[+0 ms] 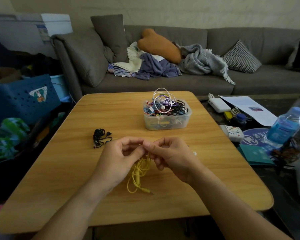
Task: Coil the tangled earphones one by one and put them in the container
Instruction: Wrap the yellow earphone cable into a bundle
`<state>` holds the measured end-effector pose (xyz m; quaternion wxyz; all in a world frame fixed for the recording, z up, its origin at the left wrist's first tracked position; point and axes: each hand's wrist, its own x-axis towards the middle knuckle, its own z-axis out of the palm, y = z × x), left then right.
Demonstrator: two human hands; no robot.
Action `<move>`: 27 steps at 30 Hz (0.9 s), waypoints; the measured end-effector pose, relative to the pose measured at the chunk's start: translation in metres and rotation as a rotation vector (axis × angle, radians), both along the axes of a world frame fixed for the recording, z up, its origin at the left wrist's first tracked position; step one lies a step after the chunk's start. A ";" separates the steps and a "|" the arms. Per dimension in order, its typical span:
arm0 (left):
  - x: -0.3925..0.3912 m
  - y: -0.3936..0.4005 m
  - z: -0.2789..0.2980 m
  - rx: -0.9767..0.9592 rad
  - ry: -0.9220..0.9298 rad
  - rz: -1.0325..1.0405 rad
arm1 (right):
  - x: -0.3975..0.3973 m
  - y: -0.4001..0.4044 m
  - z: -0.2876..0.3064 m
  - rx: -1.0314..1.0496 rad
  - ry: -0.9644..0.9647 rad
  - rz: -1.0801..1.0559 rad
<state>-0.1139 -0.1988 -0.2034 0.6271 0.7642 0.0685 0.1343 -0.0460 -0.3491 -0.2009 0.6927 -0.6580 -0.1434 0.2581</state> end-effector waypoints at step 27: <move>0.000 -0.016 -0.003 -0.138 0.145 0.019 | 0.039 -0.056 0.013 -1.094 -0.660 -0.004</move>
